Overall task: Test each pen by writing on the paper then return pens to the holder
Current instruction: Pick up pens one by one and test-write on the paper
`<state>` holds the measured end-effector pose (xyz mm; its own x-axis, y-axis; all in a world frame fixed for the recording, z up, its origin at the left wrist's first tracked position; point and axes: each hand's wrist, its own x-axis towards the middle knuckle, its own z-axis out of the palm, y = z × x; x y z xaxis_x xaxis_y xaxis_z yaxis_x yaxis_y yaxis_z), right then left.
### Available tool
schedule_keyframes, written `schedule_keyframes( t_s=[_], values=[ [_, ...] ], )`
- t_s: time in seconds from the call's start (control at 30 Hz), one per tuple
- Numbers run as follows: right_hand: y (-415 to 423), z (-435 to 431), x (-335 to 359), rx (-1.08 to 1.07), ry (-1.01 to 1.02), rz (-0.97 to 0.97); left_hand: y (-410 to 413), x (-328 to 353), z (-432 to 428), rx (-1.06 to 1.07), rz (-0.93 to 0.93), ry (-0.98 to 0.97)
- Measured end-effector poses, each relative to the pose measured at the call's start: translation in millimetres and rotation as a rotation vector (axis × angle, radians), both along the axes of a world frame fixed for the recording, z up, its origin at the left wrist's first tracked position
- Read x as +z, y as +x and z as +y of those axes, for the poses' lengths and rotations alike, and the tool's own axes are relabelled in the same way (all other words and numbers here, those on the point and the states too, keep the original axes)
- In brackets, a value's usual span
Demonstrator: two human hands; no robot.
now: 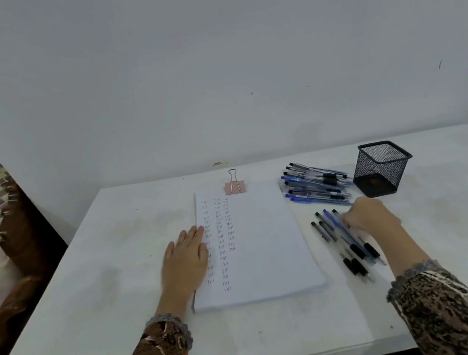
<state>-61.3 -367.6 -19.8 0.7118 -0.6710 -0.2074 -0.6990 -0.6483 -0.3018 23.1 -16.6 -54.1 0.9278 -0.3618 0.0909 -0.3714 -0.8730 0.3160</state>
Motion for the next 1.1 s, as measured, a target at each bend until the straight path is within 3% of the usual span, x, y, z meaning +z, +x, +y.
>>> schedule_keyframes(
  t_s=[0.1,0.23,0.63,0.7,0.77,0.87,0.97,1.03,1.1],
  values=[
    [13,0,8,0.059,-0.067,-0.146,0,0,0,0.007,0.000,0.003],
    [27,14,15,0.400,-0.223,-0.216,0,-1,0,0.010,-0.006,0.007],
    [42,21,8,0.447,-0.370,-0.116,0,0,0,0.008,0.005,0.017],
    [45,21,10,0.468,-0.343,-0.240,0,0,0,0.008,-0.002,0.017],
    [44,31,23,0.419,-0.034,-0.579,0,0,0,0.009,-0.003,0.015],
    [38,65,45,0.268,0.762,-0.977,0,-1,0,0.009,-0.003,0.006],
    [39,108,46,0.036,1.632,-1.028,0,-1,0,0.004,-0.003,0.015],
    [44,131,31,-0.148,1.921,-1.084,0,-2,0,0.001,-0.005,0.019],
    [45,151,14,-0.275,2.061,-1.153,-1,-1,0,0.000,-0.002,0.019]
  ],
)
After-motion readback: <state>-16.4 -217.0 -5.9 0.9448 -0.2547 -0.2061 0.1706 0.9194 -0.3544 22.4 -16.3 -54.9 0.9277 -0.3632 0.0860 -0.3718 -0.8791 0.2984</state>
